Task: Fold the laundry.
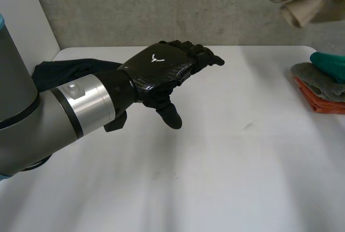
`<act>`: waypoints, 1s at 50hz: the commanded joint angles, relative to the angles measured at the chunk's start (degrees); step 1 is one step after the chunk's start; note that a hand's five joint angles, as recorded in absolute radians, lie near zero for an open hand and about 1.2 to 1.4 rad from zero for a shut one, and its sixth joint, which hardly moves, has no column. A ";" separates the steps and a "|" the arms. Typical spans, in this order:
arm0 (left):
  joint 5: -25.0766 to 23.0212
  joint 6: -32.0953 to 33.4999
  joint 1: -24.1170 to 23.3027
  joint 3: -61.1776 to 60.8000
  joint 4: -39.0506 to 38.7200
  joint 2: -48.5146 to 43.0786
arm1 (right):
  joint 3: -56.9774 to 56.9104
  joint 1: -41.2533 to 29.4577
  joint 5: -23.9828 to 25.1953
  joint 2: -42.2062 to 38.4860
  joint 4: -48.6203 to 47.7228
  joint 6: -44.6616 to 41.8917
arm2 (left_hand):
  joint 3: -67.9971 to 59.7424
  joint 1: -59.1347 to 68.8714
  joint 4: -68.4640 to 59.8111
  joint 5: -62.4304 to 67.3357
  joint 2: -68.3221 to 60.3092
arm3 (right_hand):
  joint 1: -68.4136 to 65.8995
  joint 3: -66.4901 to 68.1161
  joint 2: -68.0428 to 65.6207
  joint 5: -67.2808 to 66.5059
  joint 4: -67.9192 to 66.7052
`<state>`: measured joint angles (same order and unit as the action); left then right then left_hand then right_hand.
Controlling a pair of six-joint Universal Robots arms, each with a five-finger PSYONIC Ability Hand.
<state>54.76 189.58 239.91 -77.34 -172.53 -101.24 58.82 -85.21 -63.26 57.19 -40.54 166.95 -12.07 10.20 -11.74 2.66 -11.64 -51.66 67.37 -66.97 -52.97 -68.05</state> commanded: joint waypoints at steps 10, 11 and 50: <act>0.00 0.00 -0.49 -0.18 0.00 -0.01 | 9.47 18.05 15.44 -13.68 -16.76 6.55 | 1.86 0.02 1.53 -2.45 1.43 | -28.34 12.63 -13.03 -17.03 -11.95; 0.00 0.00 -0.49 -0.18 0.00 -0.01 | 11.04 19.62 16.49 -13.94 -16.85 6.46 | 1.86 0.02 1.53 -2.45 1.43 | -28.34 12.63 -13.03 -17.03 -11.95; 0.00 -0.79 -0.58 -0.62 0.00 0.69 | 22.82 30.44 16.15 4.93 17.14 3.12 | 1.86 0.02 1.53 -2.45 1.43 | 41.66 -57.37 56.97 52.97 58.05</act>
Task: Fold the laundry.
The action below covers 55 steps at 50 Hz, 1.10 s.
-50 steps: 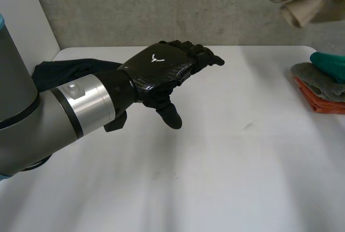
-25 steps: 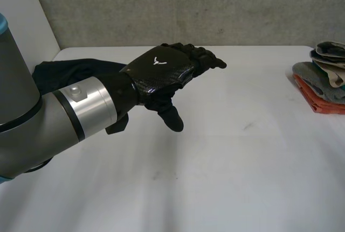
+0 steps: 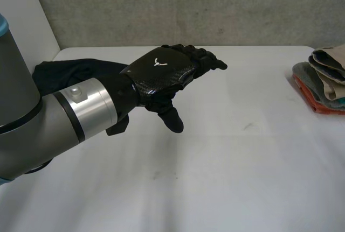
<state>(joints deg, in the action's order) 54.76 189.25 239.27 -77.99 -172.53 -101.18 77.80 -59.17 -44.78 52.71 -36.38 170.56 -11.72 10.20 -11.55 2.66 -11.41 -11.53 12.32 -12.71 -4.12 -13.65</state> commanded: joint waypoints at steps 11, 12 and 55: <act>-0.09 -0.55 0.05 0.03 0.00 1.16 | 8.42 14.68 -6.97 16.46 22.13 -7.50 | 1.50 0.02 1.33 -2.45 1.20 | 1.53 -2.32 2.71 4.12 3.65; -0.09 -0.55 0.05 0.03 0.00 1.17 | 8.07 15.39 -8.47 16.46 22.49 -8.39 | 1.50 0.02 1.33 -2.45 1.20 | 1.53 -2.32 2.71 4.12 3.65; 16.35 20.33 30.81 13.28 -15.91 -30.18 | 30.65 -45.34 -24.21 24.20 10.71 -15.51 | 0.16 1.36 -0.01 -1.11 -0.15 | 1.53 -2.32 2.71 4.12 3.65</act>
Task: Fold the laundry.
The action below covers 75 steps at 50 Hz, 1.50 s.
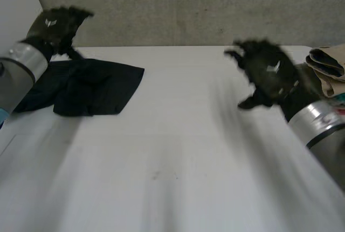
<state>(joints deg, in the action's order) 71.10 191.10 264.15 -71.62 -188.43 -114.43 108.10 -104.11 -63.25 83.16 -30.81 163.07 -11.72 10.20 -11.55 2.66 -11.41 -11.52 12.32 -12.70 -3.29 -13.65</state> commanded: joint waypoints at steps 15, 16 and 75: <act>-0.43 23.61 7.34 21.33 -9.23 -36.11 | 2.56 0.40 -6.80 -8.19 4.88 -8.83 | -15.93 17.45 -16.11 14.99 -16.24 | 1.52 -2.32 2.70 3.29 3.65; -0.52 23.61 7.34 22.22 -9.67 -36.74 | 2.65 0.31 -6.80 -8.28 4.88 -8.83 | -19.32 20.83 -19.49 18.37 -19.63 | 1.52 -2.32 2.70 3.29 3.65; 1.92 -10.58 -20.78 -20.75 -0.29 9.22 | -0.96 5.76 -12.51 -8.28 5.76 -9.08 | -2.53 4.05 -2.71 1.59 -2.84 | 1.52 -2.32 2.70 3.29 3.65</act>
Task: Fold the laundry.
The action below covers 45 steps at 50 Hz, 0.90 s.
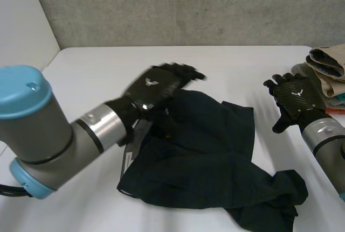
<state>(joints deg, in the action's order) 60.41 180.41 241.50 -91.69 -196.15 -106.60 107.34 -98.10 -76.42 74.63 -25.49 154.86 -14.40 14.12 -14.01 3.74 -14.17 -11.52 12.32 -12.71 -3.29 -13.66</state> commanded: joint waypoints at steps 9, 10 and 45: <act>16.84 2.48 -0.24 -9.37 13.43 7.28 | -0.81 -0.43 1.01 2.45 3.95 -0.43 | -3.38 3.66 -3.77 4.04 -3.61 | 1.52 -2.32 2.71 3.29 3.66; 16.58 4.49 -0.76 -11.30 12.99 8.68 | -0.81 -0.43 1.01 2.45 3.95 -0.52 | -3.39 3.67 -3.77 4.04 -3.62 | 1.52 -2.32 2.71 3.29 3.66; 20.79 30.26 -1.65 -22.04 -7.66 1.05 | -0.11 -0.69 0.22 1.66 3.95 -0.87 | -65.60 65.88 -65.99 66.26 -65.83 | 1.52 -2.32 2.71 3.29 3.66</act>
<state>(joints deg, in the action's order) 78.13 207.50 239.52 -114.52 -195.22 -102.34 107.20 -98.80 -76.04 76.29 -21.54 153.95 -59.70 59.85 -59.35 48.26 -60.01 -11.52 12.32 -12.71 -3.30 -13.66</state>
